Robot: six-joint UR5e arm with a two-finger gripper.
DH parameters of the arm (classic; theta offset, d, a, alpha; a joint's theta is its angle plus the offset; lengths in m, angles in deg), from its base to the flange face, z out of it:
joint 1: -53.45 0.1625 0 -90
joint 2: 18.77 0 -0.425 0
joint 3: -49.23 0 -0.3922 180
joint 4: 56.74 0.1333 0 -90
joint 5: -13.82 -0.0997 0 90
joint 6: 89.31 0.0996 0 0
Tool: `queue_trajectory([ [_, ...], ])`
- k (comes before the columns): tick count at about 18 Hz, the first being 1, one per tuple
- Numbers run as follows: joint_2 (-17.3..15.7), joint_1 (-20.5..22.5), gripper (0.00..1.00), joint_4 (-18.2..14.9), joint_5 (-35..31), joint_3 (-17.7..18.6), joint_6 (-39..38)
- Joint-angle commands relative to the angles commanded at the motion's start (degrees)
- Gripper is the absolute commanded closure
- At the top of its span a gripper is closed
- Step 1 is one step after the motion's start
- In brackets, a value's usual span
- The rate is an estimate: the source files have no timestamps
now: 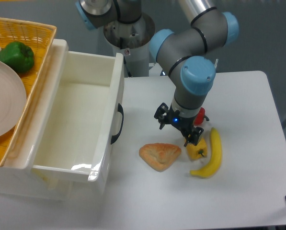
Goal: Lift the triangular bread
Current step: 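Move the gripper over the triangular bread slice and lower it, then close the gripper on the edge of the triangular bread slice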
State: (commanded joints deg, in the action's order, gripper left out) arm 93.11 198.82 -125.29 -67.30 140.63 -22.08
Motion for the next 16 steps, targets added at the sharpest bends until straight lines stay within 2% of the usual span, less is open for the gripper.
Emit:
queue_trajectory([
  [14,5.8,-0.4,0.0,1.6,-0.7,-0.6,1.8],
  [16,6.6,-0.4,0.0,3.0,-0.6,-0.4,2.5],
])
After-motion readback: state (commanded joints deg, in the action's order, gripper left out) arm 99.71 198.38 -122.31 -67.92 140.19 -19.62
